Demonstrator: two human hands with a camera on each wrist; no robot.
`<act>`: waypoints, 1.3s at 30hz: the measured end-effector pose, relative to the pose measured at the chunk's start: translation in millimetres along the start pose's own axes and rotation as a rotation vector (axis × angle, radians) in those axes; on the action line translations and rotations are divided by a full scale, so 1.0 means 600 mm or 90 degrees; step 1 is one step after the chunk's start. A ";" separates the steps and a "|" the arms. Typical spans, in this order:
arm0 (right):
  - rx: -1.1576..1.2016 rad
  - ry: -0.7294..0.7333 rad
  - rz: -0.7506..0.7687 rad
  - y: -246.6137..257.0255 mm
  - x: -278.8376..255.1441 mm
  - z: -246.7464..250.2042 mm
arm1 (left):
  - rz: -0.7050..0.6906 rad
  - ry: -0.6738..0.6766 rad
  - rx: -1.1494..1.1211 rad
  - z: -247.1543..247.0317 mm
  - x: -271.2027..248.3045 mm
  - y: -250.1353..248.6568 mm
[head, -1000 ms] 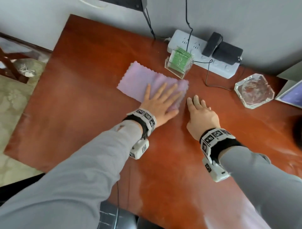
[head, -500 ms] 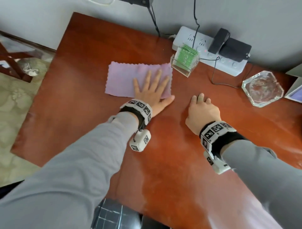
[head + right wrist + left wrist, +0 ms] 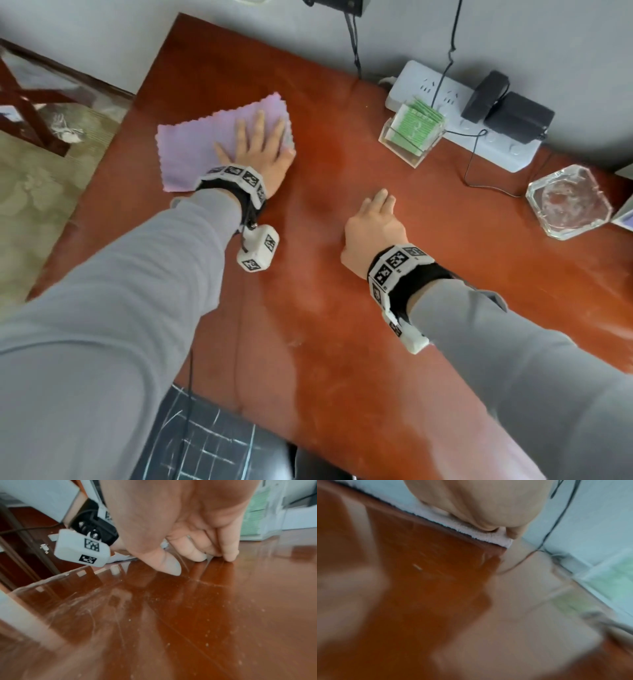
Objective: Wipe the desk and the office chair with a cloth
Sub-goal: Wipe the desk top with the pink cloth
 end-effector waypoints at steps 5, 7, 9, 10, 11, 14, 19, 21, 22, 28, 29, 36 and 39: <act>-0.018 -0.021 -0.001 0.017 0.016 -0.012 | -0.301 0.127 0.188 -0.102 -0.049 -0.109; -0.003 -0.030 -0.013 0.017 0.012 -0.017 | -0.285 0.093 0.167 -0.083 -0.025 -0.085; -0.004 -0.053 0.001 0.018 0.009 -0.017 | -0.196 0.032 0.081 -0.031 0.012 -0.027; -0.013 -0.058 0.022 0.021 0.012 -0.016 | -0.124 0.004 0.034 0.000 0.025 0.016; -0.016 -0.060 0.048 0.026 0.016 -0.014 | -0.047 -0.019 -0.002 0.030 0.032 0.065; -0.017 -0.070 0.122 0.048 0.030 0.004 | 0.117 -0.080 -0.063 0.087 0.007 0.214; -0.030 -0.075 0.176 0.098 0.047 0.025 | 0.106 -0.095 -0.039 0.043 -0.074 0.237; -0.028 -0.076 0.166 0.114 0.051 0.029 | -0.031 -0.030 0.017 -0.018 -0.141 0.182; -0.026 -0.075 0.157 0.118 0.051 0.030 | -0.124 0.008 0.037 -0.057 -0.185 0.158; -0.064 -0.064 0.147 0.116 0.053 0.028 | -0.068 -0.071 0.036 0.012 -0.184 0.329; -0.062 -0.062 0.144 0.118 0.053 0.028 | 0.045 -0.103 -0.003 0.049 -0.171 0.379; -0.050 -0.070 0.092 0.148 0.033 0.022 | 0.006 -0.098 0.005 -0.033 -0.289 0.358; -0.054 -0.064 0.109 0.183 0.008 0.016 | -0.084 -0.013 0.081 -0.051 -0.327 0.381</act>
Point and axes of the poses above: each hand's wrist, its own x-axis towards the middle knuckle, its own z-axis out of the back of the hand, y = z × x, the point moved 3 cm from there along x, towards the middle knuckle, and after that the axes turned 15 degrees about -x, right-handed, at the moved point
